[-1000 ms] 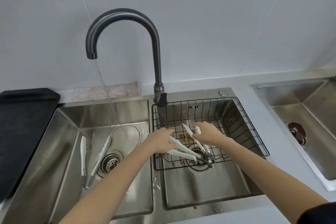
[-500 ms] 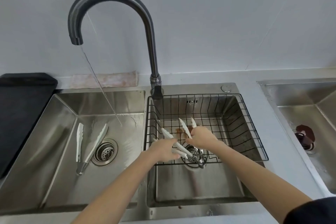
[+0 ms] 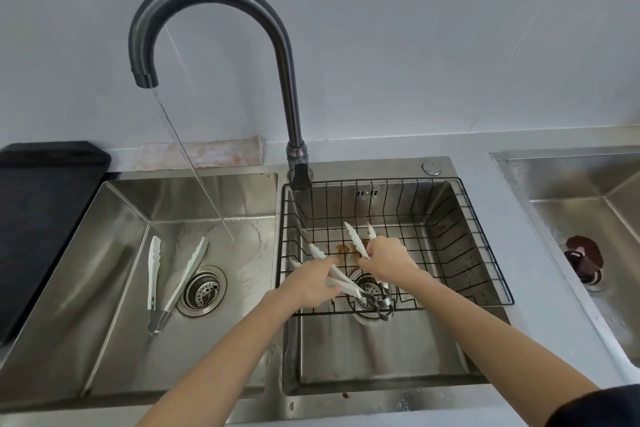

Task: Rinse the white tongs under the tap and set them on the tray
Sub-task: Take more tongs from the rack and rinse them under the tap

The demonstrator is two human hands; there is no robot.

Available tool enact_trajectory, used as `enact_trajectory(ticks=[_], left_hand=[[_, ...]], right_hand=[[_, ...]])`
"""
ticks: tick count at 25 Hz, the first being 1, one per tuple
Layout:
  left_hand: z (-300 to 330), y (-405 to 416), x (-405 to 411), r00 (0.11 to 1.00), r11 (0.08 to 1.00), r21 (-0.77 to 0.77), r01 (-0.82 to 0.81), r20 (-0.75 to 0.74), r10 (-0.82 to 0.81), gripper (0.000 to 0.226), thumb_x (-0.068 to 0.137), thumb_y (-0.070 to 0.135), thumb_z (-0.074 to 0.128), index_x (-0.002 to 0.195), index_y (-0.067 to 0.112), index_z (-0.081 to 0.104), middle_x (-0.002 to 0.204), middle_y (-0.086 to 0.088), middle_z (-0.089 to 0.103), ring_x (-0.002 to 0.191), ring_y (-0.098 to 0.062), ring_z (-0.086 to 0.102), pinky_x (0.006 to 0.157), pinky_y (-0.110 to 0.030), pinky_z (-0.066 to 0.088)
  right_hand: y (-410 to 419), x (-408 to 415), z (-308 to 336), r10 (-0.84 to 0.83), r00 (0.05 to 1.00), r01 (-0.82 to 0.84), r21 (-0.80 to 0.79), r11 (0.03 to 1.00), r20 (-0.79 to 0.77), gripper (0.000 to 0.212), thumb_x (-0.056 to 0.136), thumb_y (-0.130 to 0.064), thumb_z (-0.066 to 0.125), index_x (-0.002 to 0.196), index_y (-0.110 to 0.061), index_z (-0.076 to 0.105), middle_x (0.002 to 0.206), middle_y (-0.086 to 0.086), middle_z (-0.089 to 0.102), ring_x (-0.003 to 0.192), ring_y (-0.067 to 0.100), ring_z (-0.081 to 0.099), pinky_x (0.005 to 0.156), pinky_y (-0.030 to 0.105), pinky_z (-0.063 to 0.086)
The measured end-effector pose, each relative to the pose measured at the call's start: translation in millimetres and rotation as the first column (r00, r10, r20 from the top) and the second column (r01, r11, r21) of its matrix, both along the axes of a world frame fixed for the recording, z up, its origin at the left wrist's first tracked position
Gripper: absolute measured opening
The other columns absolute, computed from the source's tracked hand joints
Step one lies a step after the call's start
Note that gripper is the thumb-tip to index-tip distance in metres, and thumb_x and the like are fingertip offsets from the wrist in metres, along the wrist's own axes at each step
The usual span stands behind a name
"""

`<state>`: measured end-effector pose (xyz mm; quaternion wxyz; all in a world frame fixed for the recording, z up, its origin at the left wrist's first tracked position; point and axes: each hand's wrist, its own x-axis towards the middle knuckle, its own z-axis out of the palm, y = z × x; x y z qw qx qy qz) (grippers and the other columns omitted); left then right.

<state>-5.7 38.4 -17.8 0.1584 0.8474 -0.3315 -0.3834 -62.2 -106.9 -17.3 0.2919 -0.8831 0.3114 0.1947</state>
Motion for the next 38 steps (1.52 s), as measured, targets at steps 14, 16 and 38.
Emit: enact_trajectory(ticks=[14,16,38], left_hand=[[38,6,-16,0.971,0.961,-0.266,0.074,0.239,-0.008,0.025,0.090,0.027,0.053,0.108,0.013,0.063,0.096,0.002,0.052,0.086,-0.011,0.044,0.079,-0.023,0.034],[43,9,-15,0.961,0.944,-0.319,0.085,0.276,0.006,0.025,0.089,0.029,0.054,0.108,0.015,0.064,0.100,0.001,0.057,0.093,-0.013,0.047,0.080,-0.021,0.032],[38,141,39,0.752,0.598,-0.637,-0.487,0.042,0.657,0.054,0.084,0.021,0.064,0.131,0.008,0.040,0.132,-0.008,0.032,0.109,-0.017,0.048,0.094,-0.034,0.048]], right_hand=[[-6,-25,56,-0.031,0.976,0.041,-0.043,0.998,0.217,0.030,0.086,-0.023,0.057,0.104,-0.003,0.069,0.098,0.018,0.071,0.067,0.021,0.056,0.054,0.025,0.043],[-5,-28,61,-0.067,0.967,0.072,-0.009,0.997,0.246,0.029,0.087,-0.025,0.058,0.105,-0.005,0.067,0.094,0.013,0.069,0.059,0.015,0.053,0.046,0.019,0.040],[154,47,51,-0.185,0.914,0.115,0.206,0.972,0.362,0.026,0.093,-0.017,0.045,0.111,0.001,0.049,0.085,0.006,0.054,0.072,0.022,0.056,0.071,0.044,0.057]])
